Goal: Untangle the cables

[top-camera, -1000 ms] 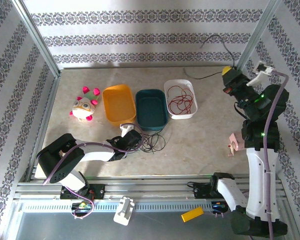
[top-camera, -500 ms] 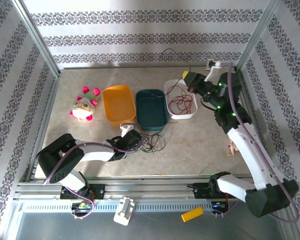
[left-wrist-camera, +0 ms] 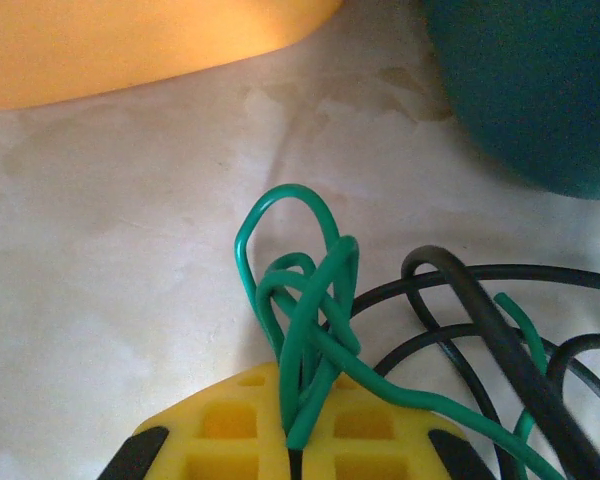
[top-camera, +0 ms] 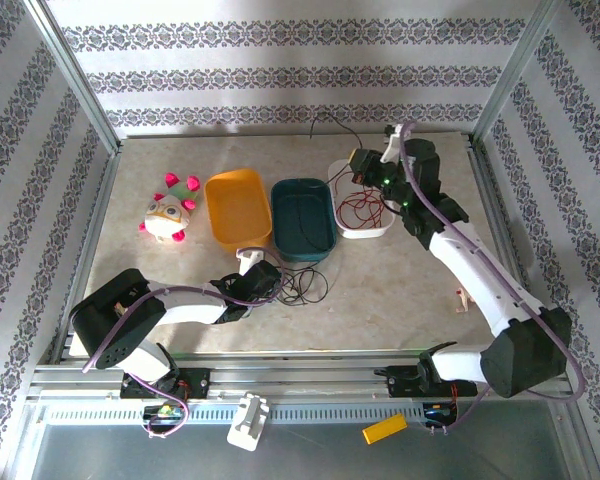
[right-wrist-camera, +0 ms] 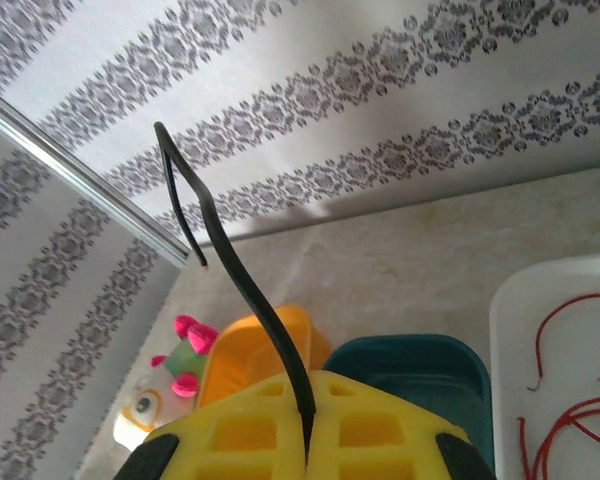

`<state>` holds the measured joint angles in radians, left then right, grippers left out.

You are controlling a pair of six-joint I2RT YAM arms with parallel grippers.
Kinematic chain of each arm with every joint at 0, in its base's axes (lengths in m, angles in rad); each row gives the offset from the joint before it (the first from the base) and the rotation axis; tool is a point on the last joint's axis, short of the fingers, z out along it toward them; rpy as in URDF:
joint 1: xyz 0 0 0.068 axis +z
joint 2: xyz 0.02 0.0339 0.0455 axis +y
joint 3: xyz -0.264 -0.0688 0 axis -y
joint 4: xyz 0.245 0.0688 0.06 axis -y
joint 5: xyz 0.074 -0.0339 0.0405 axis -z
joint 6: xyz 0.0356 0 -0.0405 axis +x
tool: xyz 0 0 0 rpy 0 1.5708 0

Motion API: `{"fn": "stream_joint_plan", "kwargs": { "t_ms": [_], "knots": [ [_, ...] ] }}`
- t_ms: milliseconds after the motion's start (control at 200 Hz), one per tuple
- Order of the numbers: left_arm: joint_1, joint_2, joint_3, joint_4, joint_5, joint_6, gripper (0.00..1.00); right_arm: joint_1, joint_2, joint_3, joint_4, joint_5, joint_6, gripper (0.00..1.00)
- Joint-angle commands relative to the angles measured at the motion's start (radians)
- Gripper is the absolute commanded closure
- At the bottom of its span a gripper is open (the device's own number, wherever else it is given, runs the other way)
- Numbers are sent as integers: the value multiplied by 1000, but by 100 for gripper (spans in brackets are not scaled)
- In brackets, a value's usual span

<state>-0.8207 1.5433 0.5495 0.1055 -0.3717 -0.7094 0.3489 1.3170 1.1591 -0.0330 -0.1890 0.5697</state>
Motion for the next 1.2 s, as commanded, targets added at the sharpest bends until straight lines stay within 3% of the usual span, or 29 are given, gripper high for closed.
{"fn": "stream_joint_plan", "kwargs": {
  "t_ms": [0, 415, 610, 760, 830, 905, 954, 1194],
  "knots": [
    [26, 37, -46, -205, -50, 13, 100, 41, 43, -42, -18, 85, -53, 100],
    [26, 40, -44, -205, -46, 14, 100, 181, 250, -49, -194, 334, -7, 100],
    [26, 28, -50, -209, -50, 14, 100, 193, 335, -38, -222, 363, 61, 100],
    [27, 19, -49, -214, -50, 16, 100, 203, 386, -13, -209, 291, 54, 97],
    [26, 18, -47, -217, -50, 18, 100, 209, 404, 4, -204, 257, 41, 91],
    [26, 19, -43, -219, -48, 20, 100, 216, 405, 14, -196, 229, 23, 67],
    [26, 22, -41, -221, -47, 21, 100, 222, 392, 13, -187, 220, 15, 59],
    [26, 31, -34, -209, -38, 29, 100, 240, 254, -46, -193, 325, -3, 50]
  ]
}}
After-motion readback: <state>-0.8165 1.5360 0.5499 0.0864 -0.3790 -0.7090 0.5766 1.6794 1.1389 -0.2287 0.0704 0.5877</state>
